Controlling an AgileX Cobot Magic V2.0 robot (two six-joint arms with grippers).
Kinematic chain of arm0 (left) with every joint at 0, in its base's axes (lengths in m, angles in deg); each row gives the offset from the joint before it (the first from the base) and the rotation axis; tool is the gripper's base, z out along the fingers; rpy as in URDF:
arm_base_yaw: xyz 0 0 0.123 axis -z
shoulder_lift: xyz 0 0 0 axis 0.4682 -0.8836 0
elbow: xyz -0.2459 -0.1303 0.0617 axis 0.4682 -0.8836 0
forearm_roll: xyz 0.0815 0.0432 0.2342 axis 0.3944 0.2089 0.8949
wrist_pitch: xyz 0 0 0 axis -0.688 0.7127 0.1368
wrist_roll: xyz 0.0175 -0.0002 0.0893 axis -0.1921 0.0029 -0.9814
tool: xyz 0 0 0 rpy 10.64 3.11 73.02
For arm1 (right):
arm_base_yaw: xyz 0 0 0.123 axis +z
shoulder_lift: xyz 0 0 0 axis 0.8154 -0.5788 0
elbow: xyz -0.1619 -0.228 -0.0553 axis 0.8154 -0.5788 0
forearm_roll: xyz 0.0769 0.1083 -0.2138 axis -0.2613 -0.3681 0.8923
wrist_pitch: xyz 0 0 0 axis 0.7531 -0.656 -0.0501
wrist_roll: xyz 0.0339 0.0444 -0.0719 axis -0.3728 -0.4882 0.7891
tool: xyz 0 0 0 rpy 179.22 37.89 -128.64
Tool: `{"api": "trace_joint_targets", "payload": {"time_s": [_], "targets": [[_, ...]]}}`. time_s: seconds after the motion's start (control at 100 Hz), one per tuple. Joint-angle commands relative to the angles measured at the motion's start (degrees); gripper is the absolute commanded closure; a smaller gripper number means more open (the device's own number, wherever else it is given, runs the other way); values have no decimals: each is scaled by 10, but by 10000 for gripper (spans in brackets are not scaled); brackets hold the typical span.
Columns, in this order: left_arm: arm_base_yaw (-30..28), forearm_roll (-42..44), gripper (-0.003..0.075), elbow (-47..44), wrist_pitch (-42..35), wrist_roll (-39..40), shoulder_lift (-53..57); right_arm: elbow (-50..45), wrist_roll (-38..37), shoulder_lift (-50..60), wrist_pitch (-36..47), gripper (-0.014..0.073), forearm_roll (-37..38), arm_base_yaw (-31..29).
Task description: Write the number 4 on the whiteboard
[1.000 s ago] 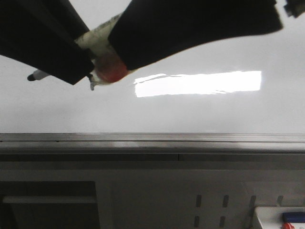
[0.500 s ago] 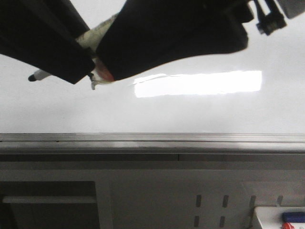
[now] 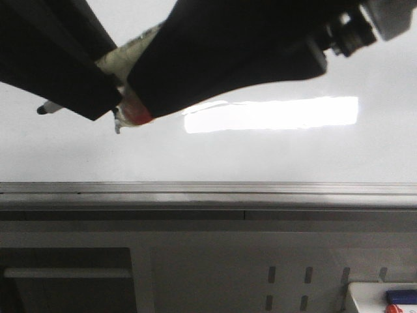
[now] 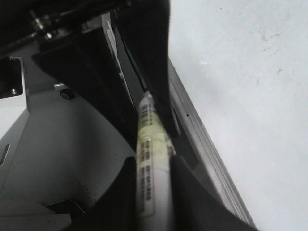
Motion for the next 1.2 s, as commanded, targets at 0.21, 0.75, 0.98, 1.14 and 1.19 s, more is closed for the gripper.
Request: {"api": "trace_joint_targets", "payload": {"time_s": [0.21,0.75,0.98,1.14,1.19], "targets": [[-4,-47,265,18,-37,104,19,19,2,5,16,666,-6,-36],[-72,-218,471,-189,-260,138,272,13,2,23,-75,655,-6,-143],[-79,-301,703,-276,-352,138,410,13,2,23,-28,658,-6,-207],[-79,-303,741,-296,-350,138,445,23,2,17,-16,658,-6,-252],[-79,-303,741,-296,-348,138,445,30,2,15,-15,658,-6,-264]]}}
